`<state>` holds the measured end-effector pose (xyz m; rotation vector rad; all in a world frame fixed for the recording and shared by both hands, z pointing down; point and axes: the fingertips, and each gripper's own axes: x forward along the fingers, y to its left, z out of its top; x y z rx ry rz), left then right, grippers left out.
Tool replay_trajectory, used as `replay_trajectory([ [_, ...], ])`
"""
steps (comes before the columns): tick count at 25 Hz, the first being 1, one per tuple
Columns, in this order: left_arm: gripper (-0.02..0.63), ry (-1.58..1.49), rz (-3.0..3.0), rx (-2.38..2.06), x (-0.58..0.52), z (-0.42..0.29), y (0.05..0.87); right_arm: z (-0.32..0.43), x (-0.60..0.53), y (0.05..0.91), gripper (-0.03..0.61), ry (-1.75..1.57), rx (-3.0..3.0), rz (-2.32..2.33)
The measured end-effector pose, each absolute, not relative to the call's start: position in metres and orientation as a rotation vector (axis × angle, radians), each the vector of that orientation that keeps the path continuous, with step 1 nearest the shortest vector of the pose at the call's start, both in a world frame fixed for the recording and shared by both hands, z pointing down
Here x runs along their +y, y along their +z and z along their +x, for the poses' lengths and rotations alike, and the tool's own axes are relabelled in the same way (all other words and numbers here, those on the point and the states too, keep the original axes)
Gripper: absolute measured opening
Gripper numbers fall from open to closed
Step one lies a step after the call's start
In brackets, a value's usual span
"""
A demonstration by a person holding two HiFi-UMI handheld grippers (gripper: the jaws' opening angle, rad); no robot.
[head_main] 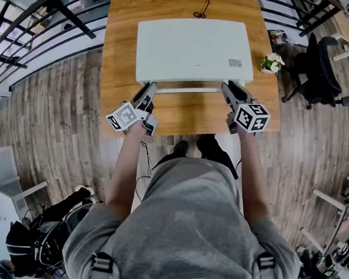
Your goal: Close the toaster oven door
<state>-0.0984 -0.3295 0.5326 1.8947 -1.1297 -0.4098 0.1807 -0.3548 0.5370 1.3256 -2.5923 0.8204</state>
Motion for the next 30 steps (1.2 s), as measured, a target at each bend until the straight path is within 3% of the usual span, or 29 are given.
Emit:
replay_trajectory([
  [9,0.204,-0.36,1.917,-1.228,-0.323,-0.108,0.533,0.178,-0.357,0.534,0.129,0.805,-2.597,1.295],
  [17,0.199,-0.24,1.996,-1.281,-0.313,-0.102,0.527,0.18,-0.355,0.534,0.126,0.771,-2.594,1.278],
  [24,0.152,-0.073,2.124,-1.389,-0.308,-0.1,0.516,0.186,-0.347,0.524,0.121,0.662,-2.605,1.315],
  [30,0.051,-0.062,2.204,-1.475,-0.3,-0.101,0.498,0.189,-0.327,0.524,0.043,0.61,-2.62,1.314],
])
